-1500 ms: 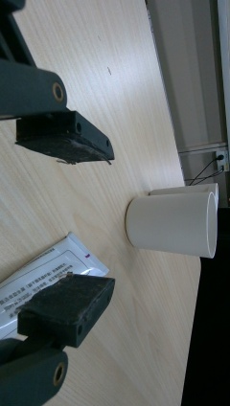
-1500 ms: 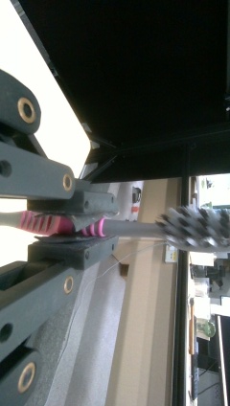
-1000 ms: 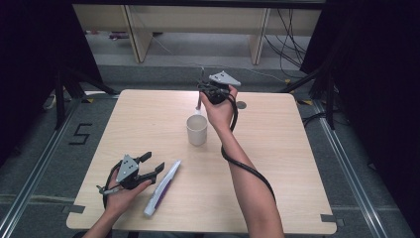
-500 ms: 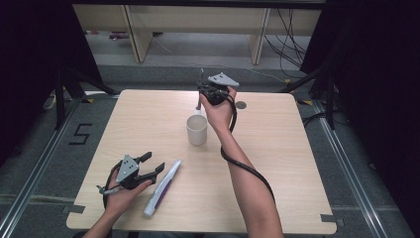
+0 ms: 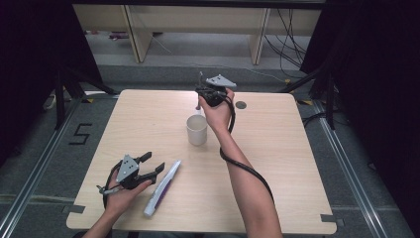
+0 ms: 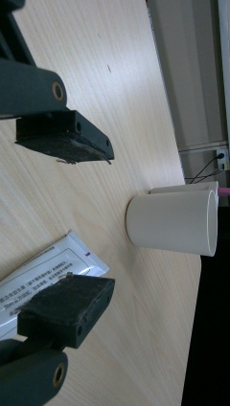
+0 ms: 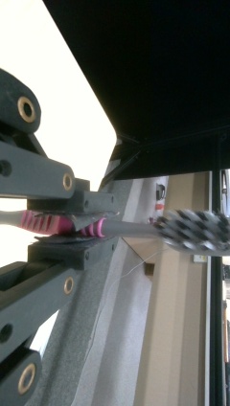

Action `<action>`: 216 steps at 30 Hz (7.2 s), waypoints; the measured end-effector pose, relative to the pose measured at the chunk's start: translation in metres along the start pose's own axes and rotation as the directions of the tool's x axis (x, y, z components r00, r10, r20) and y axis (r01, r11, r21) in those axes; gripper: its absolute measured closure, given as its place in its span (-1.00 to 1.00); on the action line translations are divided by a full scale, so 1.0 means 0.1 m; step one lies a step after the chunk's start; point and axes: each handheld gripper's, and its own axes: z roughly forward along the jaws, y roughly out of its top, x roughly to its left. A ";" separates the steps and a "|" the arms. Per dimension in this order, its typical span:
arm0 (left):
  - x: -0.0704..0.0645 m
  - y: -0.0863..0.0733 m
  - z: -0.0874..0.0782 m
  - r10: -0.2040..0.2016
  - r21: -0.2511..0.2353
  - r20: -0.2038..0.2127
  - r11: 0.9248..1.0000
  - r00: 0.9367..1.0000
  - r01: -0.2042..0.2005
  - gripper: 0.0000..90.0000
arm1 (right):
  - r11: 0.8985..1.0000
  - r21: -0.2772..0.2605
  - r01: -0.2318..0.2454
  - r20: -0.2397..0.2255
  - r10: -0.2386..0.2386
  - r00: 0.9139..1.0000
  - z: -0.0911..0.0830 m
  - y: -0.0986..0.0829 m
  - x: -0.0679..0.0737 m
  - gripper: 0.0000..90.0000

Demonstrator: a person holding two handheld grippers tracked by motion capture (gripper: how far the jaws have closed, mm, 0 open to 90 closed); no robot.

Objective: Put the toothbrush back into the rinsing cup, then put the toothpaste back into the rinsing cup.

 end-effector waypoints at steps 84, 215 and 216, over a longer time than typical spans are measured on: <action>-0.09 0.15 -0.03 -0.059 0.122 0.021 0.991 0.998 0.056 -0.21 | 0.861 0.503 -0.072 0.015 0.075 0.997 -1.69 -1.11 -0.40 -0.05; -0.49 0.61 0.71 -0.069 0.950 0.044 0.312 0.997 -0.021 0.32 | 0.864 0.465 -0.192 0.047 0.192 0.980 -2.04 -1.32 -0.55 -0.01; -0.49 0.60 0.70 -0.069 0.945 0.050 0.325 0.996 -0.025 0.35 | 0.865 0.465 -0.191 0.047 0.192 0.980 -2.05 -1.32 -0.55 -0.01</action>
